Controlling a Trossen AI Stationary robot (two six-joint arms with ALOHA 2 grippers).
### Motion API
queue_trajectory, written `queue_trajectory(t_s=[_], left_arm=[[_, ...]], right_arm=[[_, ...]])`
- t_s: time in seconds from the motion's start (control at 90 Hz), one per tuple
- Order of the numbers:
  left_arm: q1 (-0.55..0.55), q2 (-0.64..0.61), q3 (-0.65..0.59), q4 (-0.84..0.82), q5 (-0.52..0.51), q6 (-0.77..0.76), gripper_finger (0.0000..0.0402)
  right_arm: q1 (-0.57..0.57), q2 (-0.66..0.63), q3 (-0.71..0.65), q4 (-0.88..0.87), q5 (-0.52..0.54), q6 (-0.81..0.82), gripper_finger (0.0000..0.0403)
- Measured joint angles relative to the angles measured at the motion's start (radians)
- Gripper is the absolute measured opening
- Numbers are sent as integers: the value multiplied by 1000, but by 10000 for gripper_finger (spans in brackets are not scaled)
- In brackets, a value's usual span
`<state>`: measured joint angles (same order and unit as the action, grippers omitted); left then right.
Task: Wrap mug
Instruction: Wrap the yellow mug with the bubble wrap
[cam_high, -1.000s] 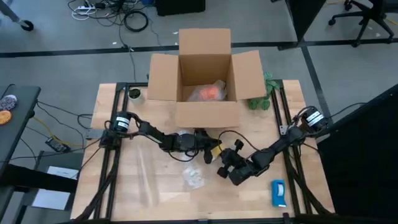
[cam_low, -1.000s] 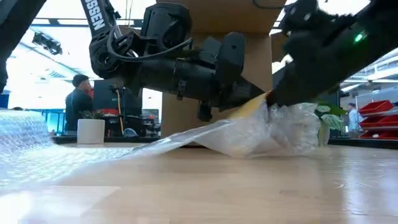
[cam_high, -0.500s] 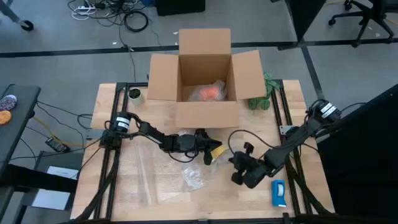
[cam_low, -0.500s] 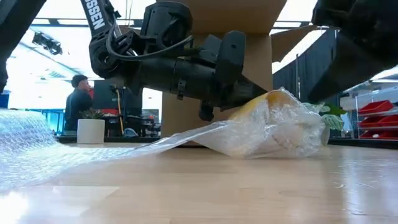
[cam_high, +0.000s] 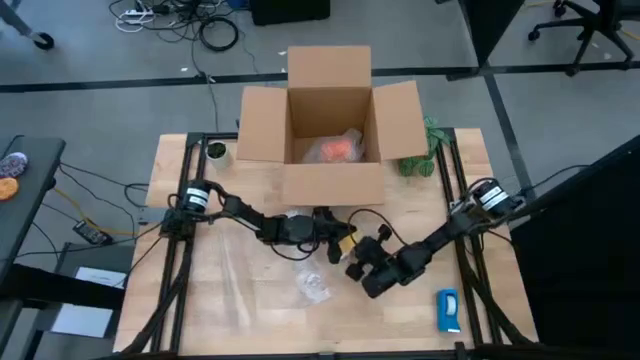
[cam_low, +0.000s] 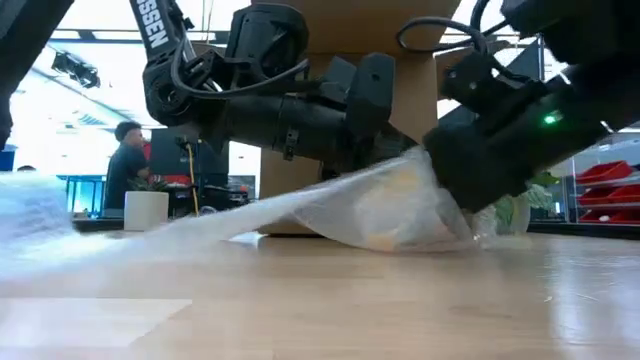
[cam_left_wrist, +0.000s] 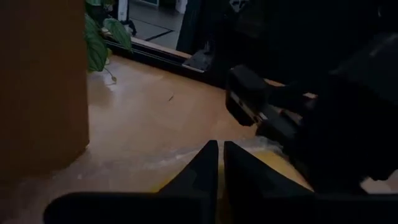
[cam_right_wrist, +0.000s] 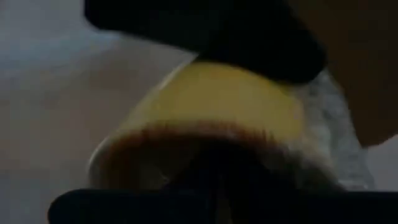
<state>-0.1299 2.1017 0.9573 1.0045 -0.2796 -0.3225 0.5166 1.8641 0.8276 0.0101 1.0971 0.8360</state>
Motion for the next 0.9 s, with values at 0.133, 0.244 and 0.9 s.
queue_trajectory(t_s=[0.133,0.244,0.9], left_arm=[[1,0,0,-1,-5,0,14],[0,0,0,-1,7,1,14],[1,0,0,4,11,52,14]], right_arm=[[-13,-8,0,-9,-27,-5,0],[16,-50,0,-17,-97,-3,0],[34,-61,0,-201,-176,164,0]])
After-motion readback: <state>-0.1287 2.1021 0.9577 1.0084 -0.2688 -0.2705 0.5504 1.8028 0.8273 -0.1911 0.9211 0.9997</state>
